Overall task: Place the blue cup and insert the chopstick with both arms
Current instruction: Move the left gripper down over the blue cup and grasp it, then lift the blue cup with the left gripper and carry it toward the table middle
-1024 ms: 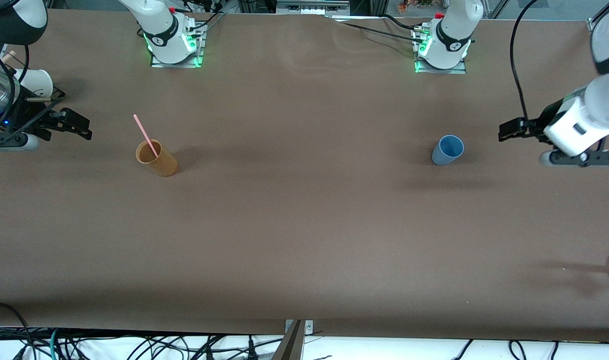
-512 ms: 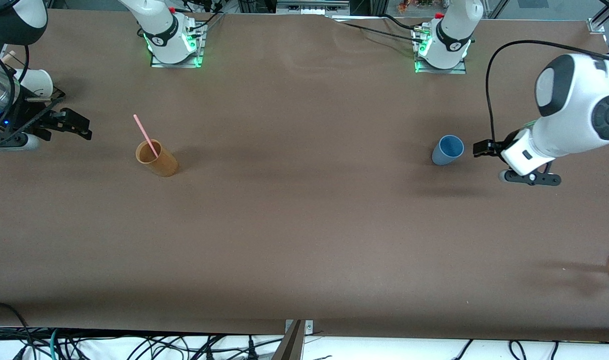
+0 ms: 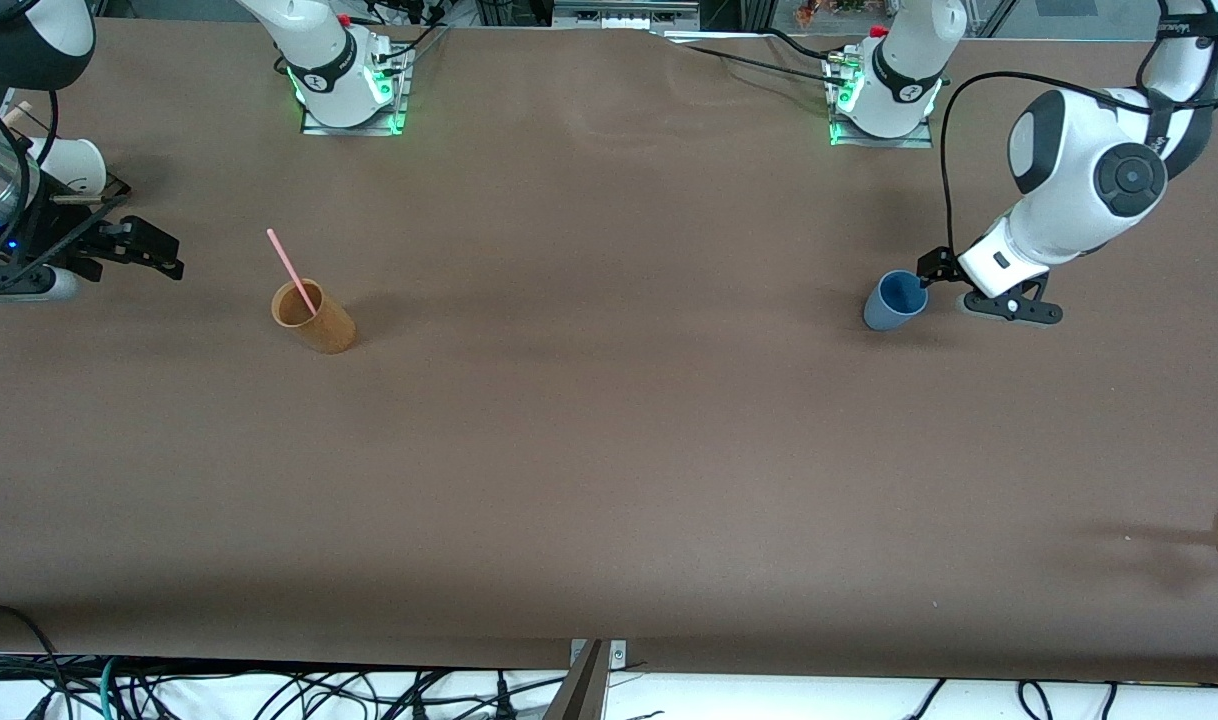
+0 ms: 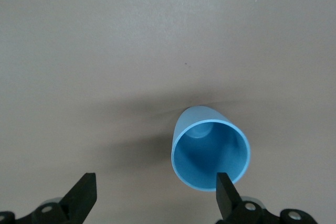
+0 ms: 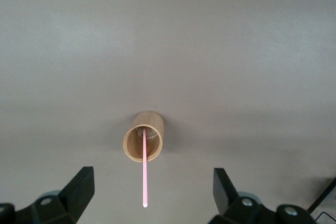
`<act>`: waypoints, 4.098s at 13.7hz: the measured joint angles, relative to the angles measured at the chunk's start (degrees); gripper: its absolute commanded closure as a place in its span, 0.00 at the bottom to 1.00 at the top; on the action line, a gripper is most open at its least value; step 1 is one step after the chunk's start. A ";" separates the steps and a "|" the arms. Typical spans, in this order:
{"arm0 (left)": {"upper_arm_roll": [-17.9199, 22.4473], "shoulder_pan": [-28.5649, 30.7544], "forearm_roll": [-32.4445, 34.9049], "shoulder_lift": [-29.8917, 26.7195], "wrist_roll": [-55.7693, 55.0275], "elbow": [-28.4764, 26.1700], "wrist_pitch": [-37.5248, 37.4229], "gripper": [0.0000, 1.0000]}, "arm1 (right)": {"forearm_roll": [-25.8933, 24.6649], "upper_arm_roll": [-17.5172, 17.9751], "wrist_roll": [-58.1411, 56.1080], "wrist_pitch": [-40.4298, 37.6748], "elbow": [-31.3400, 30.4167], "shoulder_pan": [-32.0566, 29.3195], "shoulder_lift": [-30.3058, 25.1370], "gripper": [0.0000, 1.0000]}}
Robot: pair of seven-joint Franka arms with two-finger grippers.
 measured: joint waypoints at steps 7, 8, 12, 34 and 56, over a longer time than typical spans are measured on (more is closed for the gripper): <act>0.00 -0.02 0.00 0.11 -0.01 -6.00 9.07 0.03 | 0.00 0.46 -0.03 -1.32 1.15 0.15 0.00 0.00; -0.01 -0.05 0.00 0.25 -0.14 -6.73 10.28 0.03 | 0.00 0.48 -0.04 -2.26 1.58 0.14 0.00 0.00; -0.04 -0.36 0.00 1.16 -2.70 -8.98 13.37 0.04 | 0.00 0.50 -0.06 -4.74 2.63 0.15 -0.01 0.00; 0.41 -15.69 -0.10 3.16 -26.37 6.33 1.04 1.00 | 0.01 0.45 -0.03 -6.03 2.65 0.09 0.01 0.00; 0.20 -47.25 -4.62 53.24 -75.62 70.70 -8.91 0.43 | 0.03 0.51 0.01 -4.83 4.44 0.10 0.77 0.00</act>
